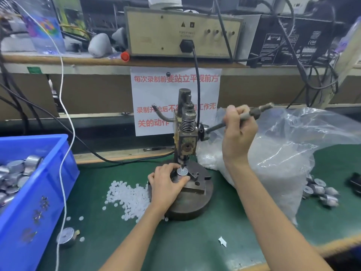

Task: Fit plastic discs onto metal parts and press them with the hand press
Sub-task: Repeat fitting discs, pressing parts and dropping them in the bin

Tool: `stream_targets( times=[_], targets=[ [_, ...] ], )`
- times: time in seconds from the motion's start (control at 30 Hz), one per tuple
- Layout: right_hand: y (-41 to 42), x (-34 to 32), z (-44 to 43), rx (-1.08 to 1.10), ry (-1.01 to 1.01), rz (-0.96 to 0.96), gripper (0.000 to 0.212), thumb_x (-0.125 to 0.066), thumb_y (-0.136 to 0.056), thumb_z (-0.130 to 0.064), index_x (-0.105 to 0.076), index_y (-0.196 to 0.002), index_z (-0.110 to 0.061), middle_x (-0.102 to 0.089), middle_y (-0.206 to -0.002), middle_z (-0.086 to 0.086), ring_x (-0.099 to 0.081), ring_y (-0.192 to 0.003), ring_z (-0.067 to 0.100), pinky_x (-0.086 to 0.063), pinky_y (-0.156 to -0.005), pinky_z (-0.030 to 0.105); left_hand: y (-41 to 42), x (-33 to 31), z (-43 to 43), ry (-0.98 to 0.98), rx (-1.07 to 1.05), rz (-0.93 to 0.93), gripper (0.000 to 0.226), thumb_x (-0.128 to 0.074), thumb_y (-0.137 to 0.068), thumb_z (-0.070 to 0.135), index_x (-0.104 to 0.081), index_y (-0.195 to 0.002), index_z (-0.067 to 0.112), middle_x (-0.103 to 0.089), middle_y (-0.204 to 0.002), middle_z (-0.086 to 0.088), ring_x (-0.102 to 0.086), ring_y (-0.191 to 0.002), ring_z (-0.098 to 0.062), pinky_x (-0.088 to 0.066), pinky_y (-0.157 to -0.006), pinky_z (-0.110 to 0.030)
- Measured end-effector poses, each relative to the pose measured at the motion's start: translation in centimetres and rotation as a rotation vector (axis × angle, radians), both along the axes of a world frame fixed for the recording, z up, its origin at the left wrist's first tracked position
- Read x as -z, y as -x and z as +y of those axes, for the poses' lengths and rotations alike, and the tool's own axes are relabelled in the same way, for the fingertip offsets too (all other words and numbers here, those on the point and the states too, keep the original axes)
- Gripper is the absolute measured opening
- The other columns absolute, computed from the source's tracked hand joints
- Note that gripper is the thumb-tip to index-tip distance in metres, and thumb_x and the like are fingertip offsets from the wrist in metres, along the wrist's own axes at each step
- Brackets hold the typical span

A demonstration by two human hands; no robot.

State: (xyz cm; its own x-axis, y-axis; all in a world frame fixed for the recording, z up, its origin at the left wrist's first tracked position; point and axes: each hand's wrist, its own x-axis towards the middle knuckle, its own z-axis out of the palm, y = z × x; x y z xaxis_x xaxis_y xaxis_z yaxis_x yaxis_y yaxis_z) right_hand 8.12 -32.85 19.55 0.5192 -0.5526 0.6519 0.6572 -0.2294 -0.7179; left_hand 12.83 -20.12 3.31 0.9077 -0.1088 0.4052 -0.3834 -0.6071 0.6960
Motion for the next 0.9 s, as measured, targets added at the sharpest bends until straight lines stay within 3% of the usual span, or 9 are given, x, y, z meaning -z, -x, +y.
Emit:
stream_targets(
  times=[0.1, 0.17, 0.27, 0.33, 0.43, 0.5, 0.63, 0.73, 0.9],
  targets=[
    [-3.1, -3.0, -0.4, 0.081, -0.014, 0.129, 0.029, -0.052, -0.093, -0.022, -0.047, -0.066, -0.029, -0.048, -0.058, -0.017, -0.041, -0.058, 0.004, -0.039, -0.066, 0.032, 0.1, 0.2, 0.0, -0.026, -0.008, 0.003, 0.035, -0.070, -0.074, 0.049, -0.062, -0.104, 0.034, -0.057, -0.099, 0.018, -0.045, -0.103, -0.009, -0.021, -0.086, -0.029],
    [-5.1, -3.7, -0.8, -0.001, -0.014, 0.276, 0.010, -0.050, -0.095, -0.014, -0.060, -0.096, -0.014, -0.059, -0.079, -0.011, -0.048, -0.063, 0.001, -0.042, -0.068, 0.024, 0.2, 0.2, 0.0, -0.035, -0.019, 0.002, 0.035, -0.070, -0.075, 0.048, -0.062, -0.106, 0.033, -0.058, -0.101, 0.016, -0.045, -0.104, -0.010, -0.021, -0.087, -0.030],
    [-4.4, 0.2, -0.9, -0.112, 0.038, 0.474, 0.031, -0.049, -0.094, -0.008, -0.051, -0.125, -0.014, -0.058, -0.100, -0.015, -0.058, -0.068, -0.003, -0.048, -0.066, 0.019, 0.6, 0.1, 0.1, -0.016, -0.004, -0.011, 0.031, -0.071, -0.075, 0.044, -0.060, -0.101, 0.031, -0.057, -0.100, 0.017, -0.046, -0.104, -0.012, -0.020, -0.085, -0.028],
    [-1.5, 4.8, -0.7, -0.049, 0.103, 0.502, 0.029, -0.051, -0.092, -0.008, -0.054, -0.116, -0.024, -0.057, -0.101, -0.022, -0.060, -0.077, -0.006, -0.052, -0.073, 0.023, 1.1, 0.1, 0.3, -0.040, 0.016, -0.019, 0.032, -0.071, -0.076, 0.042, -0.058, -0.101, 0.028, -0.056, -0.106, 0.015, -0.044, -0.111, -0.015, -0.020, -0.087, -0.028],
    [2.9, 11.3, -1.1, -0.081, 0.175, 0.664, 0.015, -0.055, -0.089, -0.010, -0.062, -0.092, -0.023, -0.067, -0.082, -0.010, -0.056, -0.060, -0.002, -0.046, -0.063, 0.026, 2.6, 0.6, 0.7, -0.118, 0.048, -0.071, 0.034, -0.071, -0.076, 0.045, -0.057, -0.098, 0.024, -0.048, -0.133, 0.005, -0.029, -0.131, -0.020, -0.015, -0.097, -0.031],
    [5.5, 13.8, -1.3, -0.238, 0.237, 0.870, 0.010, -0.054, -0.092, -0.019, -0.064, -0.090, -0.022, -0.068, -0.077, -0.003, -0.056, -0.054, 0.003, -0.044, -0.054, 0.024, 4.9, 0.8, 0.2, -0.117, 0.085, -0.122, 0.036, -0.070, -0.073, 0.050, -0.058, -0.095, 0.023, -0.041, -0.139, 0.003, -0.022, -0.134, -0.017, -0.012, -0.100, -0.029],
    [9.5, 15.1, -2.5, -0.422, 0.060, 0.891, 0.026, -0.047, -0.098, -0.019, -0.064, -0.079, -0.018, -0.055, -0.065, -0.004, -0.050, -0.053, 0.011, -0.042, -0.047, 0.026, 10.9, 1.1, -3.3, -0.006, 0.244, -0.123, 0.034, -0.058, -0.069, 0.045, -0.059, -0.092, 0.019, -0.052, -0.114, 0.005, -0.035, -0.111, -0.012, -0.028, -0.090, -0.029],
    [13.3, 15.4, -5.1, -0.395, 0.007, 0.913, 0.032, -0.044, -0.099, -0.020, -0.061, -0.075, -0.010, -0.050, -0.061, -0.008, -0.047, -0.054, 0.012, -0.041, -0.049, 0.025, 14.7, 1.2, -6.2, 0.069, 0.409, -0.020, 0.027, -0.066, -0.073, 0.027, -0.055, -0.093, 0.014, -0.048, -0.098, 0.006, -0.040, -0.092, -0.014, -0.033, -0.080, -0.020],
    [21.7, 18.1, -10.0, -0.290, -0.256, 0.967, 0.039, -0.045, -0.098, -0.015, -0.069, -0.069, -0.021, -0.054, -0.056, -0.010, -0.046, -0.046, 0.005, -0.037, -0.043, 0.020, 20.6, 2.9, -11.1, -0.058, 0.649, -0.002, 0.029, -0.069, -0.076, 0.031, -0.055, -0.095, 0.014, -0.048, -0.092, 0.005, -0.045, -0.086, -0.013, -0.035, -0.075, -0.024]
  ],
)
